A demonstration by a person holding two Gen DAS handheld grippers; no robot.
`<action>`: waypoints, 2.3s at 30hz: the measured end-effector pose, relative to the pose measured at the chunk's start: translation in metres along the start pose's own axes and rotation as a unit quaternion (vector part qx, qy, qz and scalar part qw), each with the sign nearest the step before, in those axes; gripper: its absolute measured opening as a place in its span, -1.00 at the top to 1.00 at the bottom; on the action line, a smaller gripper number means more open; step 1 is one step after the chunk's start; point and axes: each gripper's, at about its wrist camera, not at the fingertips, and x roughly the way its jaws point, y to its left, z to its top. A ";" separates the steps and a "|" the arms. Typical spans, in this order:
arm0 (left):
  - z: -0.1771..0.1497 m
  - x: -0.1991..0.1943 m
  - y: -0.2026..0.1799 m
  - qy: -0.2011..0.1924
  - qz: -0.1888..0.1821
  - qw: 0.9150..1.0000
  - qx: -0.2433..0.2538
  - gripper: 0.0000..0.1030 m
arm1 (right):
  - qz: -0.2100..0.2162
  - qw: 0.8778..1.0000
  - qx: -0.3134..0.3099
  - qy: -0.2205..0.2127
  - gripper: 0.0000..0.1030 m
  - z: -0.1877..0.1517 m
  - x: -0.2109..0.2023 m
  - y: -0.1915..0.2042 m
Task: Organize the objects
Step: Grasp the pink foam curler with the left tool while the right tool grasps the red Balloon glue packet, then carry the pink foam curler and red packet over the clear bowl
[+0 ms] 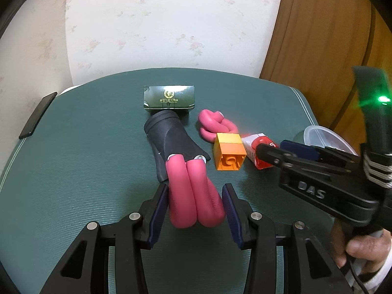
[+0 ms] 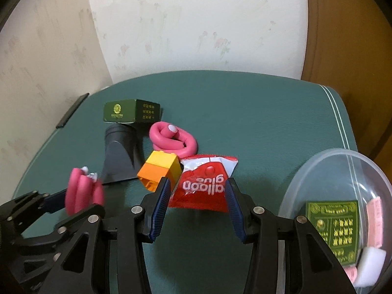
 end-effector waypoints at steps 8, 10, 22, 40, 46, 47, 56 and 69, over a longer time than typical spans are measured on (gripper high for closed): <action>0.000 0.000 0.002 0.000 0.000 1.000 -0.002 0.07 | -0.024 0.999 -0.019 0.011 0.06 0.007 0.014 0.004; 0.000 0.000 0.002 0.001 -0.001 1.000 -0.003 0.07 | -0.028 0.999 -0.022 0.011 0.03 0.008 0.015 0.004; -0.001 0.000 0.000 0.002 -0.001 1.000 -0.003 0.07 | -0.035 0.999 -0.022 0.034 -0.20 0.007 0.030 0.001; -0.001 0.001 -0.001 0.001 0.000 1.000 -0.003 0.07 | -0.008 1.000 -0.015 0.016 -0.02 -0.001 0.013 0.005; 0.001 0.001 0.000 0.000 0.001 1.000 -0.004 0.07 | 0.004 1.000 -0.007 0.004 -0.02 -0.004 -0.001 0.005; 0.001 0.001 0.000 0.000 0.002 1.000 -0.004 0.07 | 0.005 1.000 -0.006 0.002 -0.02 -0.005 -0.003 0.005; 0.001 0.000 -0.002 -0.003 -0.001 1.000 -0.002 0.07 | 0.014 1.000 0.010 -0.016 -0.02 -0.010 -0.023 0.000; 0.000 -0.002 -0.007 -0.004 -0.012 1.000 -0.001 0.07 | -0.003 0.998 0.034 -0.053 -0.02 -0.022 -0.052 -0.014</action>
